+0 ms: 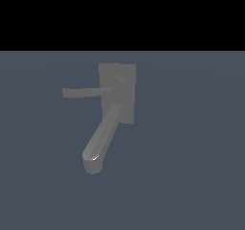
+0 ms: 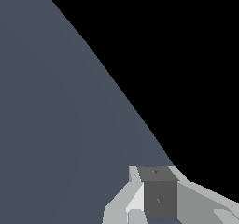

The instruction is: Turn on the faucet by rotating a designated handle.

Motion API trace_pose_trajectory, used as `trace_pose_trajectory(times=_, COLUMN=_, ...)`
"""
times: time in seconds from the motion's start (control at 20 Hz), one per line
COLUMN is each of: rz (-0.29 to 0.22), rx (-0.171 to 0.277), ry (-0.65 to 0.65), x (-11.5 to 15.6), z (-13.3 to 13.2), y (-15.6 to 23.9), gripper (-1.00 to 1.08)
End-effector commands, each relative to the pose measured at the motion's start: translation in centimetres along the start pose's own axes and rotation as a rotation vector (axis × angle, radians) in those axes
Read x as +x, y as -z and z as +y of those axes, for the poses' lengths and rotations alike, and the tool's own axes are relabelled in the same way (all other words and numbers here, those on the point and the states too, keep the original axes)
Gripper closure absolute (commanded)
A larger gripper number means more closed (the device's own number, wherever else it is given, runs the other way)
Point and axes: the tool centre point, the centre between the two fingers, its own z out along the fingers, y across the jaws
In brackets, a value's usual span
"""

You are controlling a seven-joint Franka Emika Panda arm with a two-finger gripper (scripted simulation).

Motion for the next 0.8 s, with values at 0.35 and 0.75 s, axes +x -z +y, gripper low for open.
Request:
trace_pose_trajectory(times=0.35, rz=0.286, rx=-0.338, ry=0.145, x=5.7, z=-3.3, y=7.4, gripper=1.08)
trace_pose_trajectory(times=0.75, rz=0.505, rx=-0.566, ry=0.355, x=9.2, z=-10.9, y=12.1, gripper=1.08)
